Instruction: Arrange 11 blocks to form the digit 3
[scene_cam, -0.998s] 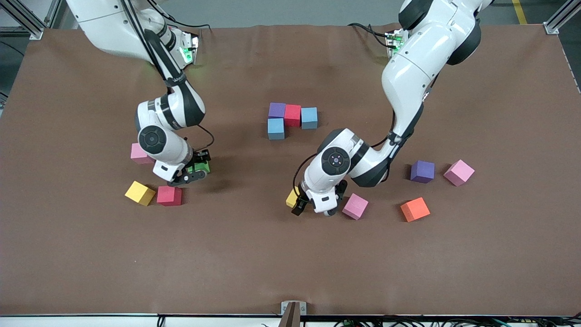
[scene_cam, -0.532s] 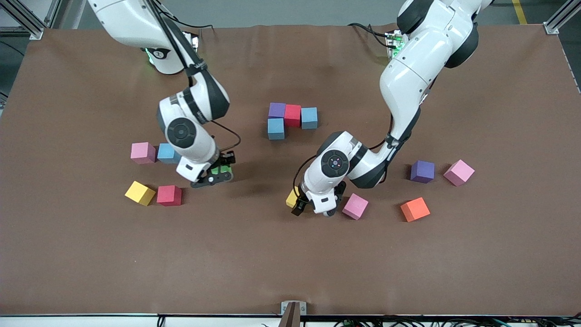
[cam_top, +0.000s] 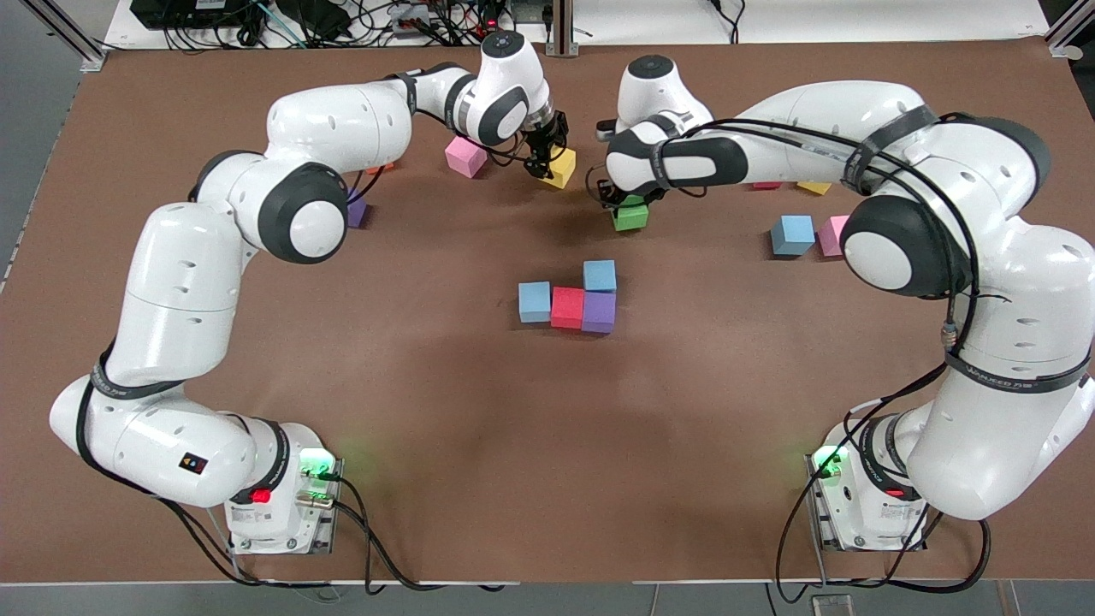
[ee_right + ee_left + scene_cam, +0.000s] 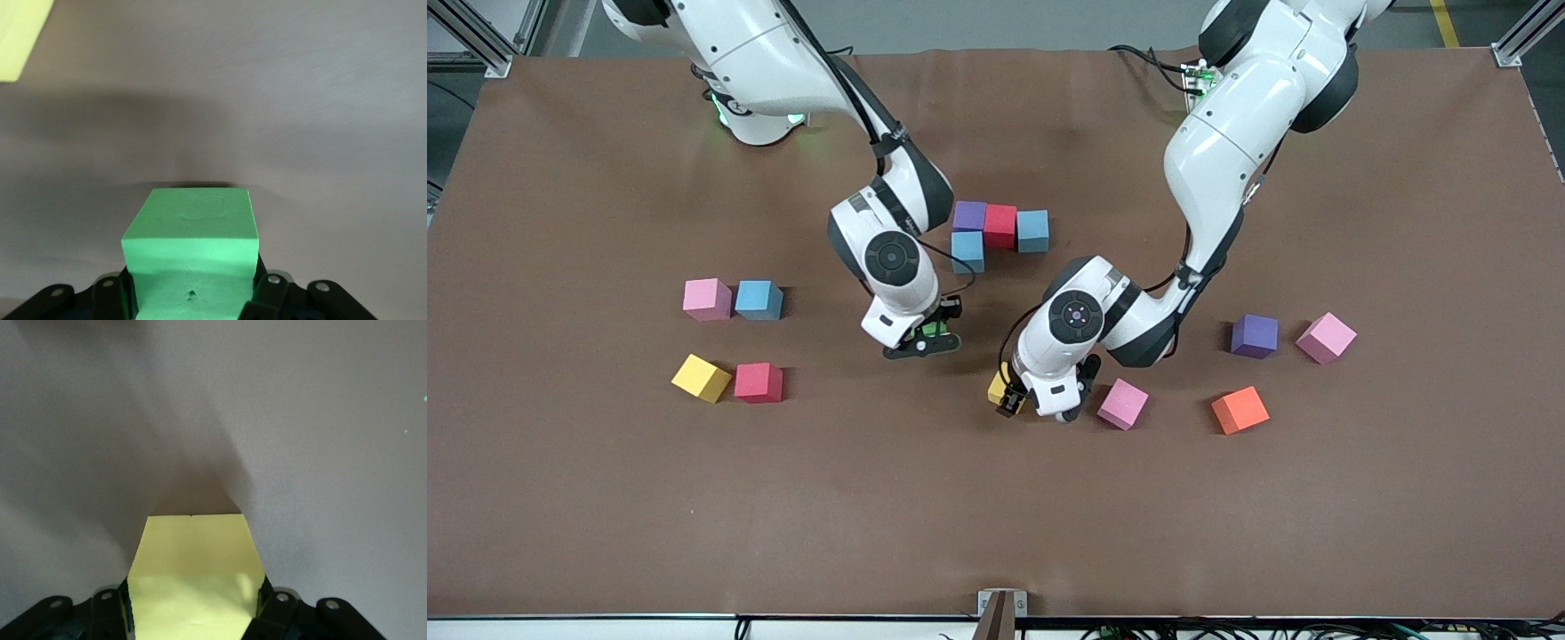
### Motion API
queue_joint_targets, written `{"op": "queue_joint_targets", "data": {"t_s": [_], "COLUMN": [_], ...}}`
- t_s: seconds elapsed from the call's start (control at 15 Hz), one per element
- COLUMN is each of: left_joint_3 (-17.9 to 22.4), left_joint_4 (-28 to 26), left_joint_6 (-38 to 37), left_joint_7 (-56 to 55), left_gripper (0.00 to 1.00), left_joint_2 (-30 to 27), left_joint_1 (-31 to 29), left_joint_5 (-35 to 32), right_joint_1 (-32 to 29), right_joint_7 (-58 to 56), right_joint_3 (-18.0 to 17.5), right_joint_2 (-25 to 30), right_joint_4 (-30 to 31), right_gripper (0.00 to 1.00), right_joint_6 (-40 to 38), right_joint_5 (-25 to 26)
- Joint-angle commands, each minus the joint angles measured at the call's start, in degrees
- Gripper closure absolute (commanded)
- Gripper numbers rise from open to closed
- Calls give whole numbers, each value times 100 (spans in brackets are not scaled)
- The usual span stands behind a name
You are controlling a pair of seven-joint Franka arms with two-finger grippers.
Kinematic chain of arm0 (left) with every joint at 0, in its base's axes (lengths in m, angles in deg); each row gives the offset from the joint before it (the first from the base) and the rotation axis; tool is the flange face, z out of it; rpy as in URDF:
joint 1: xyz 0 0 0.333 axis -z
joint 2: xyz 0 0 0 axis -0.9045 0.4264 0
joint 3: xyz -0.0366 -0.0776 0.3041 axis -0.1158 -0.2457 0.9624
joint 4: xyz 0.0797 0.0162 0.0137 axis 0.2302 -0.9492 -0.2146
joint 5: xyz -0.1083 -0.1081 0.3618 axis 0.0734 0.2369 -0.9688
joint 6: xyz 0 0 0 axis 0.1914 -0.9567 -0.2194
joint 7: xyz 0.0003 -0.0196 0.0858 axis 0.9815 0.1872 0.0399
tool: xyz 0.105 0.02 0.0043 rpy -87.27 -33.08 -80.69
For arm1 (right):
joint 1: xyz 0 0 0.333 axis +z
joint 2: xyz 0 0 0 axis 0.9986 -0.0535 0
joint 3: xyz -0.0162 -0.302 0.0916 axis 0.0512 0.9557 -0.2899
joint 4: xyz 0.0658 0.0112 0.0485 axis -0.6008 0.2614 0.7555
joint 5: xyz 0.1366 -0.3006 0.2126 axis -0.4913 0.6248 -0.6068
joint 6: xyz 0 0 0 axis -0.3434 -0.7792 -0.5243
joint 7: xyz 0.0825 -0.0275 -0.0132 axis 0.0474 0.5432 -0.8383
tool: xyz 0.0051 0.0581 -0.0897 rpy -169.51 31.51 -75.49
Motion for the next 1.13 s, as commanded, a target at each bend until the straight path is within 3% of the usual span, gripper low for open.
{"op": "queue_joint_targets", "data": {"t_s": [0.0,0.13,0.4,0.67,1.06], "left_joint_3": [145,145,215,154,162], "left_joint_4": [64,73,47,-14,-585], "left_joint_6": [97,220,37,-359,-798], "left_joint_7": [479,578,552,464,-1045], "left_gripper": [79,90,99,98,99], "left_joint_2": [-38,-65,-380,-705,-1136], "left_joint_1": [57,48,-109,-391,-567], "left_joint_5": [44,44,97,97,71], "right_joint_1": [203,362,573,784,811], "right_joint_7": [64,73,117,476,486], "right_joint_3": [43,43,43,43,43], "right_joint_2": [-98,-133,-124,-107,-37], "right_joint_4": [-125,-90,76,174,445], "right_gripper": [69,69,69,69,69], "right_joint_6": [136,155,129,111,67], "right_joint_5": [-308,-308,-308,-308,-291]}}
